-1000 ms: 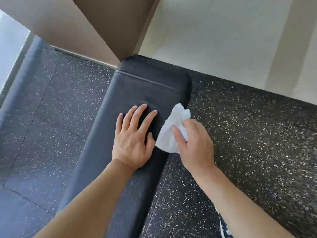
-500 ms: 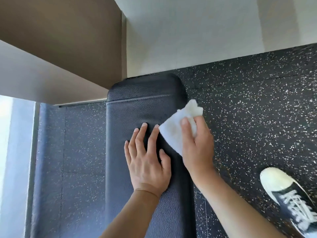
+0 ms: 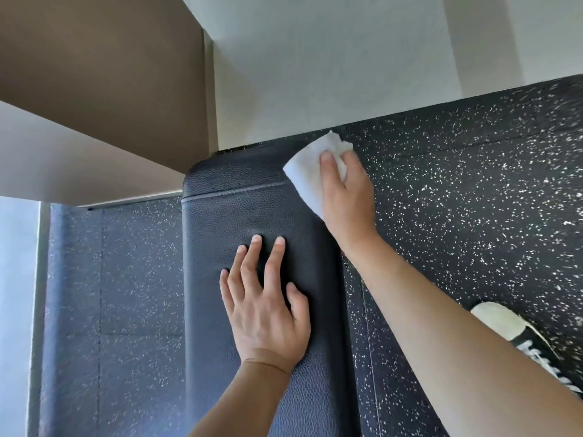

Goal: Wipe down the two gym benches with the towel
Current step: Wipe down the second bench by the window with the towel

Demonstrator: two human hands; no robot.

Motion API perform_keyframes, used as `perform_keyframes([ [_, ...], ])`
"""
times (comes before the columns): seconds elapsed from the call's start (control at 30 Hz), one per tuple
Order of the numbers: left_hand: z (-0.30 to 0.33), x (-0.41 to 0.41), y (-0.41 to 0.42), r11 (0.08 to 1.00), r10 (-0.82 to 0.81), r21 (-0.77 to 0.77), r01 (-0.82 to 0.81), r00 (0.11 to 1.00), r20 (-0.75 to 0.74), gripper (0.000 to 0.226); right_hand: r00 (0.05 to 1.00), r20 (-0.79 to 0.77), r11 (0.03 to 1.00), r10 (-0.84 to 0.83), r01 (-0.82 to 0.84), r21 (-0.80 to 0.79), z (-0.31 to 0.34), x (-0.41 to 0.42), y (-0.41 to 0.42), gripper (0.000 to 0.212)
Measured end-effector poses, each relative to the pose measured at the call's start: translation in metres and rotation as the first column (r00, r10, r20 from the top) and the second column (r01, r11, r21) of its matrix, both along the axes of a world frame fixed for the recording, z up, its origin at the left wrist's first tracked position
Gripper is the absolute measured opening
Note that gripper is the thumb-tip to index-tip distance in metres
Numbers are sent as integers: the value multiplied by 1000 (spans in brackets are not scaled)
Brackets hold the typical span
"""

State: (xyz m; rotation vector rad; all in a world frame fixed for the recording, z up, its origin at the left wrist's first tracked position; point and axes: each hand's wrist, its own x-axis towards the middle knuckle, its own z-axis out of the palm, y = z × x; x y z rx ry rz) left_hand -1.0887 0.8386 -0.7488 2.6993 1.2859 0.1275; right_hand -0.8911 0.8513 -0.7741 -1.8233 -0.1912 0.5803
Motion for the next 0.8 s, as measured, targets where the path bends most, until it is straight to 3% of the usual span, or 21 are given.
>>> perform_keyframes([
  [0.2,-2,-2,0,1000,1,0,-1,1000,1,69,998,55,999,41,-41,6,-3,-33,-35,32],
  [0.4,-1,1,0,1000,20,-11,-20,1000,-1,68,991,-58,991,122,-119,54,-6,-98,-102,24],
  [0.57,0,1,-1,1000,5,-16,-6,1000,-21,69,993,-83,994,85,-79,73,-8,-63,-69,18],
  [0.8,-2,0,0,1000,4,-11,-4,999,-52,71,995,-94,996,19,-10,92,-14,-8,-17,31],
])
